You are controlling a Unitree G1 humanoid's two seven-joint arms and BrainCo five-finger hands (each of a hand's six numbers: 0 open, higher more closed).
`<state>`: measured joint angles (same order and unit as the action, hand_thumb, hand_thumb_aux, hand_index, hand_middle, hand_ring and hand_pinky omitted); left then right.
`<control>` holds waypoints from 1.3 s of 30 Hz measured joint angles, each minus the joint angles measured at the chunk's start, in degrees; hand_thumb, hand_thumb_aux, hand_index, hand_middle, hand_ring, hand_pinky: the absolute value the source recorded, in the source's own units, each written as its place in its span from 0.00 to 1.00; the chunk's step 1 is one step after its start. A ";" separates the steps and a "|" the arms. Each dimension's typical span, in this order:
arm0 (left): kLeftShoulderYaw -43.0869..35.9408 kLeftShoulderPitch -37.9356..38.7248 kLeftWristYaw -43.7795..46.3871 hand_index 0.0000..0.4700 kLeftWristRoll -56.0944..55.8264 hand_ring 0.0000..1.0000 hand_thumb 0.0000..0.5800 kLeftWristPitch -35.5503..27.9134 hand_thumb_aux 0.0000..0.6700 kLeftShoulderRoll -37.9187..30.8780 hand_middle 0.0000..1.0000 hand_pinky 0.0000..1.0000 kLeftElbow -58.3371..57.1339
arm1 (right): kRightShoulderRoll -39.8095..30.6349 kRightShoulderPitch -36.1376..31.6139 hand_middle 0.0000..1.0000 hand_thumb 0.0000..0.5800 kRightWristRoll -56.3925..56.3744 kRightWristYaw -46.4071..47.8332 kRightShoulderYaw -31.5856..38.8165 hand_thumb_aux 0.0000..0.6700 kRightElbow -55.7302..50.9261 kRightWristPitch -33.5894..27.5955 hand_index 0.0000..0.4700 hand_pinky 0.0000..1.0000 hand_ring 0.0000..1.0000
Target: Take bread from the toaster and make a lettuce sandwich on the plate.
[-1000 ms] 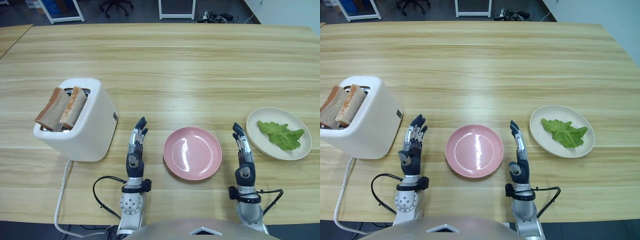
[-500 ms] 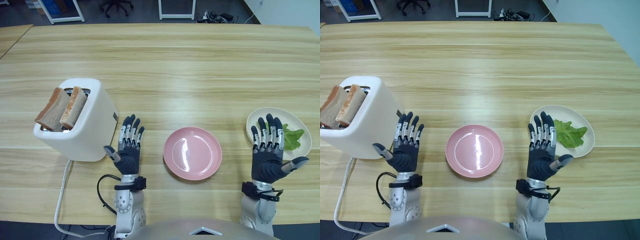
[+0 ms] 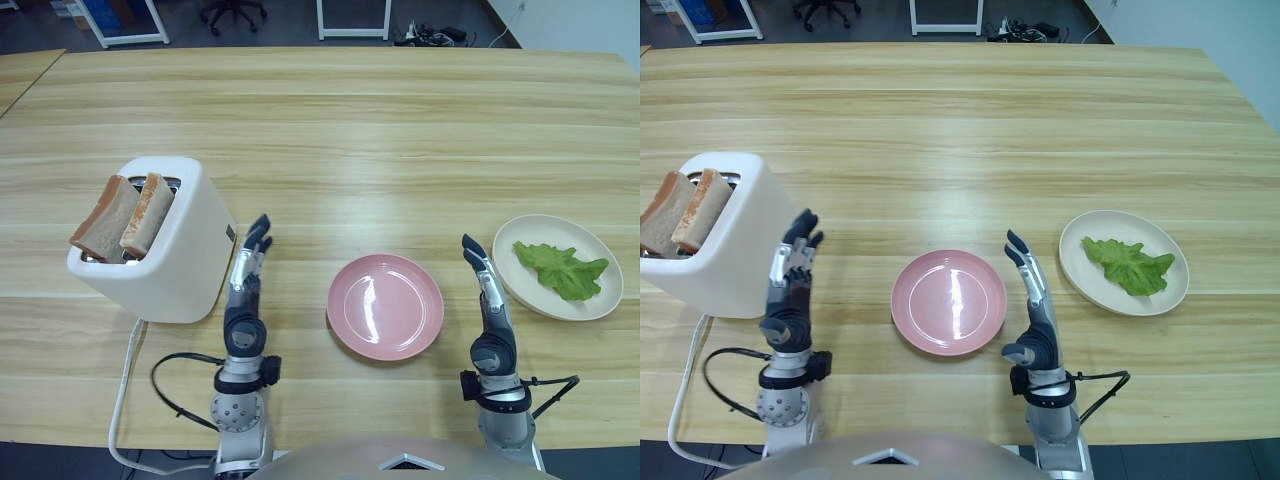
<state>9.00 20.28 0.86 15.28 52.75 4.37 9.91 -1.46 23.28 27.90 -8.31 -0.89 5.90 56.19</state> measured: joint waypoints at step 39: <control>18.03 -11.01 -15.34 0.59 19.52 0.00 0.83 -33.75 0.59 -49.26 0.00 0.00 -27.88 | -11.37 -5.06 0.00 0.00 18.47 -20.07 2.88 0.00 -8.36 -2.03 0.00 0.00 0.00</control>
<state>27.03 9.26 -14.49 34.80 19.00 -44.89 -17.97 -12.83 18.21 46.37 -28.38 1.99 -2.46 54.16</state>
